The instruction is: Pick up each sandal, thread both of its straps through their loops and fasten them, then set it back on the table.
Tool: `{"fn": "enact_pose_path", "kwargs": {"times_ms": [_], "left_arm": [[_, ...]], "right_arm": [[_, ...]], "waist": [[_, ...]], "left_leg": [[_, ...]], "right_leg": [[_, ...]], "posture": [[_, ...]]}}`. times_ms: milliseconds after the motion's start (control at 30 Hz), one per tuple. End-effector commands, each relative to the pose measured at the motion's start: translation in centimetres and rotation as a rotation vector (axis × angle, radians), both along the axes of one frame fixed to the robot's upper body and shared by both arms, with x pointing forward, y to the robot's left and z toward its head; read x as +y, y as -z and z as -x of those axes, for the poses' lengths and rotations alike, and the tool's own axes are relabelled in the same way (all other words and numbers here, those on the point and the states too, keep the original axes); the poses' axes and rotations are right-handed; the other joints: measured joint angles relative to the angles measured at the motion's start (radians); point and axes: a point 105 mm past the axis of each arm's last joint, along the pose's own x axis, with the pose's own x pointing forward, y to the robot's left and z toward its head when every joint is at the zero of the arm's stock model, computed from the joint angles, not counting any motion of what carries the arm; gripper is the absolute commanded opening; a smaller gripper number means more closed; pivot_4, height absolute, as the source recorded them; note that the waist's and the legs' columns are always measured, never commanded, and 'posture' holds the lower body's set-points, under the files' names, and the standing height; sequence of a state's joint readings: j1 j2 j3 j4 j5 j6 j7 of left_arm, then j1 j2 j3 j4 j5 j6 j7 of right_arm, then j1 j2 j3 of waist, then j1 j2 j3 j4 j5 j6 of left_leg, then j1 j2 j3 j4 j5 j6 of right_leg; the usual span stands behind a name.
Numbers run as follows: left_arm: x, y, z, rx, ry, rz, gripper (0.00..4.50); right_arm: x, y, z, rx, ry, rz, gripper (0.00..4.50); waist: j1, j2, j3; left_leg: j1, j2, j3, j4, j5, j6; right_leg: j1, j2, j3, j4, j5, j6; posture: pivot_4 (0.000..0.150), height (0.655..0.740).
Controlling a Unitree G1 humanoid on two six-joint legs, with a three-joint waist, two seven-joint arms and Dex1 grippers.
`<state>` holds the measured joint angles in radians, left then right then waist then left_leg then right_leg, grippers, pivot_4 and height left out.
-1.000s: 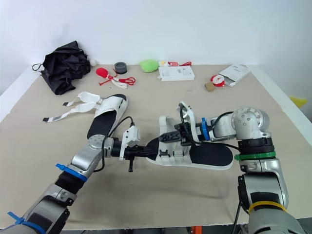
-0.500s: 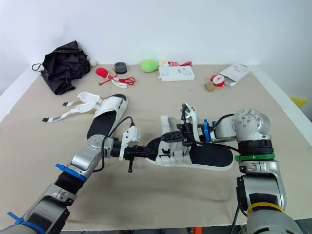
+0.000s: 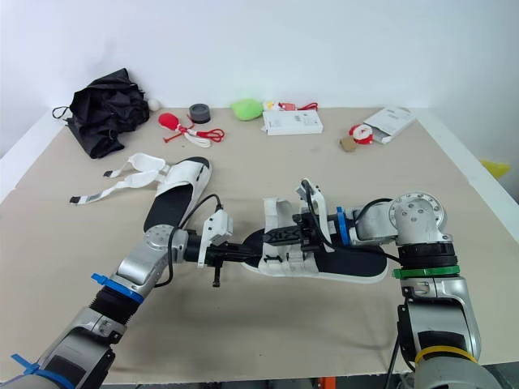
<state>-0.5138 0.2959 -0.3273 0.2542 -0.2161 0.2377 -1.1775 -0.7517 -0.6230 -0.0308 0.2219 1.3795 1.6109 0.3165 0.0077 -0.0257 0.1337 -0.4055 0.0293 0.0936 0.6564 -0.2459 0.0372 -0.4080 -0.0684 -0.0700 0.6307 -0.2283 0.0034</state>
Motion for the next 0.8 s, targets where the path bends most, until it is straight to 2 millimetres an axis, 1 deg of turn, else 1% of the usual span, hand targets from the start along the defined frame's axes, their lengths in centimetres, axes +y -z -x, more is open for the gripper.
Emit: {"fn": "enact_pose_path", "kwargs": {"times_ms": [33,133,333,467,567,600,733,800], "left_arm": [[1.8,5.6,1.6,0.177,-0.038,-0.16,0.0],[1.9,5.7,1.6,0.179,-0.038,-0.163,0.0],[1.9,5.7,1.6,0.18,-0.038,-0.166,0.0],[1.9,5.8,1.6,0.182,-0.039,-0.165,0.0],[2.0,5.9,1.6,0.184,-0.047,-0.164,0.0],[2.1,5.9,1.6,0.184,-0.048,-0.165,0.0],[2.1,5.9,1.5,0.184,-0.05,-0.166,0.0],[2.2,5.9,1.5,0.185,-0.052,-0.166,0.0]], "right_arm": [[0.5,-1.6,0.0,-0.032,-0.014,-0.064,0.05],[0.4,-1.9,-0.2,-0.037,-0.003,-0.078,0.05],[0.5,-1.2,0.1,-0.018,-0.012,-0.058,0.05],[0.5,-1.3,0.0,-0.015,-0.004,-0.064,0.05],[0.0,0.6,0.0,0.036,0.02,0.013,0.05],[-0.1,1.2,-0.1,0.05,0.031,0.039,0.05],[-1.2,3.3,-0.8,0.11,0.1,0.142,0.05],[-2.5,5.5,-0.9,0.172,0.149,0.245,0.05]], "waist": [[0.0,0.0,0.0],[0.0,0.0,0.0],[0.0,0.0,0.0],[0.0,0.0,0.0],[0.0,0.0,0.0],[0.0,0.0,0.0],[0.0,0.0,-0.003],[-0.001,-0.001,-0.006]], "left_leg": [[0.0,0.0,0.0,0.0,0.0,0.0],[0.0,0.0,0.0,0.0,0.0,0.0],[0.0,0.0,0.0,0.0,0.0,0.0],[0.0,0.0,0.0,0.0,0.0,0.0],[0.0,0.0,0.0,0.0,0.0,0.0],[0.0,0.0,0.0,0.0,0.0,0.0],[0.0,0.0,0.0,0.0,0.0,0.0],[0.0,0.0,0.0,0.0,0.0,0.0]], "right_leg": [[0.0,0.0,0.0,0.0,0.0,0.0],[0.0,0.0,0.0,0.0,0.0,0.0],[0.0,0.0,0.0,0.0,0.0,0.001],[0.0,0.0,0.0,0.0,0.0,0.001],[0.0,0.0,0.0,0.0,-0.001,0.001],[0.0,0.0,0.0,0.0,-0.002,0.004],[0.0,0.0,0.0,0.0,-0.003,0.005],[0.0,0.0,0.0,0.0,-0.003,0.005]], "posture": [[0.15,0.74],[0.15,0.74],[0.15,0.74],[0.15,0.74],[0.15,0.74],[0.15,0.74],[0.15,0.74],[0.15,0.74]]}}
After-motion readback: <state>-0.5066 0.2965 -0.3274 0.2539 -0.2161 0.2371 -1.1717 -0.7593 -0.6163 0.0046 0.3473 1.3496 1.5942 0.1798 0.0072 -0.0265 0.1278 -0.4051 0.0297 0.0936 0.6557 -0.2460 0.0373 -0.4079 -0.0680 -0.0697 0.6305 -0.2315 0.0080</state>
